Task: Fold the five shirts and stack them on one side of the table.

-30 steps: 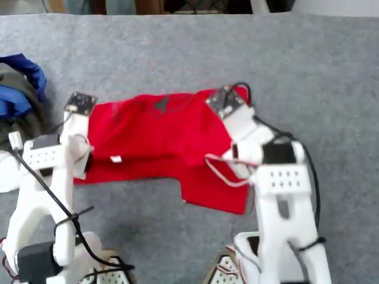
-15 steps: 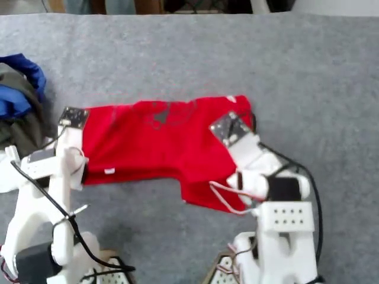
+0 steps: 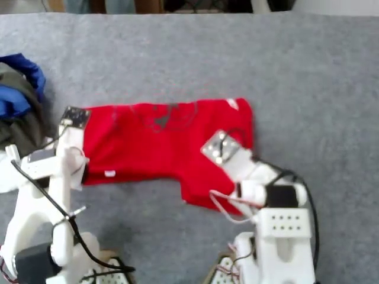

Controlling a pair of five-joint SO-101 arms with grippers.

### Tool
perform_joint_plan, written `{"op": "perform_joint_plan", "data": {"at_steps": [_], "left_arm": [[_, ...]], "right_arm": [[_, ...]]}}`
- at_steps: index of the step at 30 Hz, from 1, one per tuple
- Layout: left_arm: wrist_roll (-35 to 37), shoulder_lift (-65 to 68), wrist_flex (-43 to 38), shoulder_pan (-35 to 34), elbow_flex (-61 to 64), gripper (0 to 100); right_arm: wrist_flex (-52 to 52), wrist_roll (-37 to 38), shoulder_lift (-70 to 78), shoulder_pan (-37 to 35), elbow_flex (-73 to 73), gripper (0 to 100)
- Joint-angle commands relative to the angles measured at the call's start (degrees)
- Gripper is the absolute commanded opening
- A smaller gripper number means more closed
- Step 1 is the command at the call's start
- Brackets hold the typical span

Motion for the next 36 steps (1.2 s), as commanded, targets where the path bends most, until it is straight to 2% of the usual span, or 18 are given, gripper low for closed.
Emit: {"op": "perform_joint_plan", "data": {"at_steps": [1,7,12,19,24,27,32,36], "left_arm": [[-0.4,-1.8,-0.6,0.3,-0.5,3],[-0.4,-2.0,-0.4,0.3,-0.6,3],[-0.5,-1.8,-0.2,0.2,-0.5,3],[-0.4,-2.3,-0.2,0.1,-0.7,3],[-1.2,-2.4,0.7,0.1,-0.6,3],[-10.1,-2.5,7.6,0.7,-2.2,10],[-10.7,-2.5,14.9,-2.9,-10.0,18],[-11.0,-2.5,25.1,-4.7,-19.8,20]], "right_arm": [[0.4,1.4,-0.5,0.6,0.5,1.5],[0.4,2.6,-0.7,0.8,0.3,1.5],[0.4,6.5,-0.2,0.7,1.9,1.5],[0.4,6.9,-0.4,0.5,2.0,2.0],[0.4,6.9,-0.6,0.8,1.9,10.5],[0.4,6.9,-0.6,0.8,1.5,16.8],[3.3,6.9,-0.6,0.8,-2.2,26.6],[4.7,6.6,-0.1,0.9,-9.0,31.4]]}}
